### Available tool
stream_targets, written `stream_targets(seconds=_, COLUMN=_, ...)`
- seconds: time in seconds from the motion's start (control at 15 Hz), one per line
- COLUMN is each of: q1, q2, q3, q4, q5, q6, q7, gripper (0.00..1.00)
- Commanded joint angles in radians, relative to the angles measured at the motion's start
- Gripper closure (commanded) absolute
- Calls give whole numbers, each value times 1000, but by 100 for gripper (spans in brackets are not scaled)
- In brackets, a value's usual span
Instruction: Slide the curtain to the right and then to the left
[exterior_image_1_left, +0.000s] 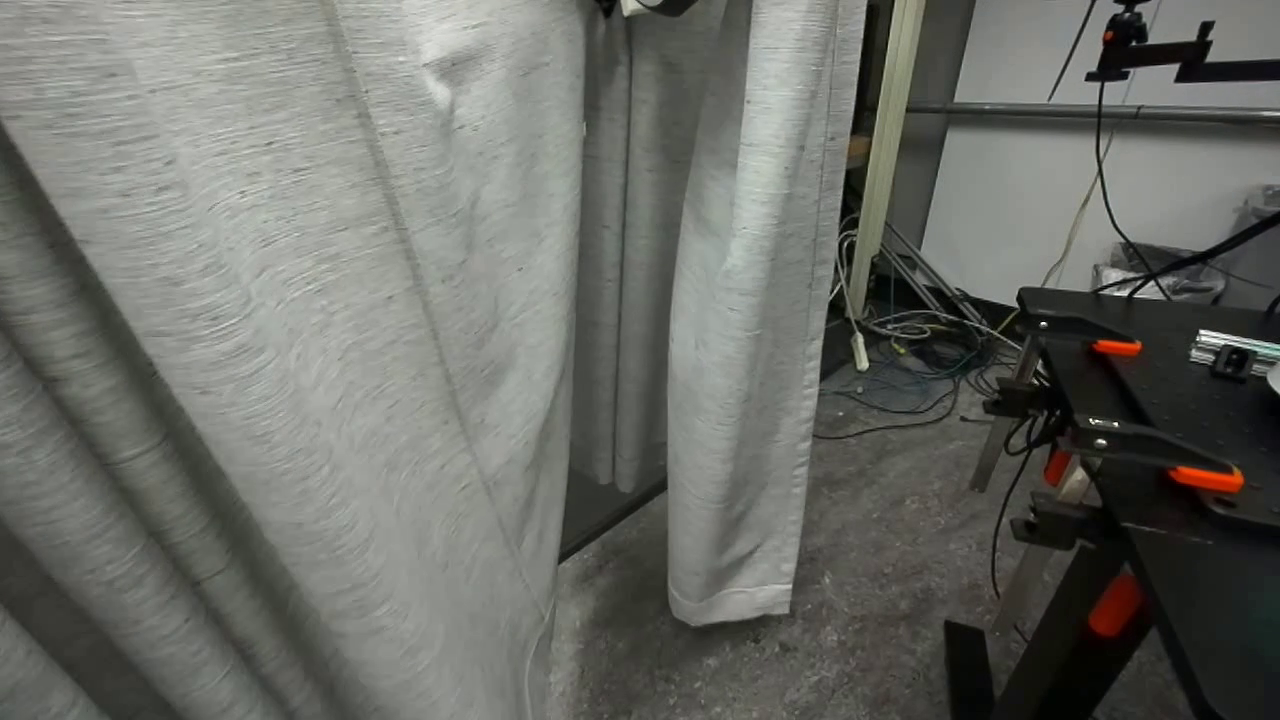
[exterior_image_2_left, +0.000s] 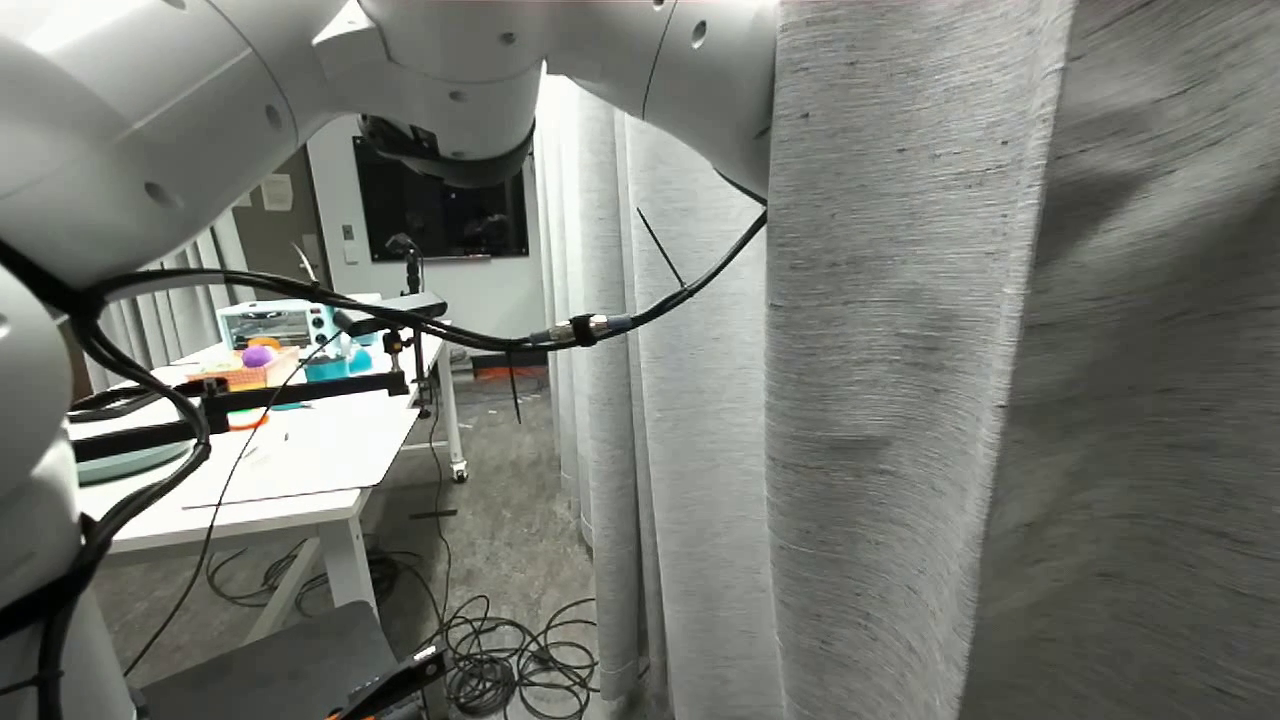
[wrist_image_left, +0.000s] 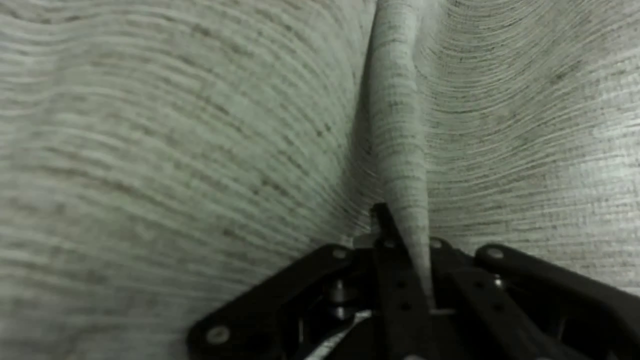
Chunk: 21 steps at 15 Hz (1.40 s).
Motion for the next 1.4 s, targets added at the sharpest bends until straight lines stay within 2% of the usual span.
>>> stream_targets(seconds=0.0, q1=-77, q2=69, q3=-59, q4=-21, q5=25, q6=-35, q7=52, gripper=100)
stream_targets(seconds=0.27, q1=-131, q2=123, q3=-123, q4=-39, q5=26, q6=-80, q7=104, gripper=100)
stream_targets(seconds=0.33, q1=-123, q2=144, q3=-143, q4=-47, q5=22, q6=-101, q7=120, gripper=100)
stream_targets(seconds=0.4, q1=-120, q2=143, q3=-139, q4=-59, q5=-17, q6=-105, q7=151, gripper=100)
stream_targets(seconds=0.53, q1=-72, q2=133, q3=-128, q4=-97, q5=-24, q6=-98, q7=154, gripper=100)
stream_targets(seconds=0.93, q1=100, q2=47, q3=-29, q4=-163, q5=-24, q6=-101, q7=149, gripper=100)
stream_targets(seconds=1.33, q1=165, q2=-82, q3=61, q4=-215, q5=-43, q6=-129, q7=137, gripper=100)
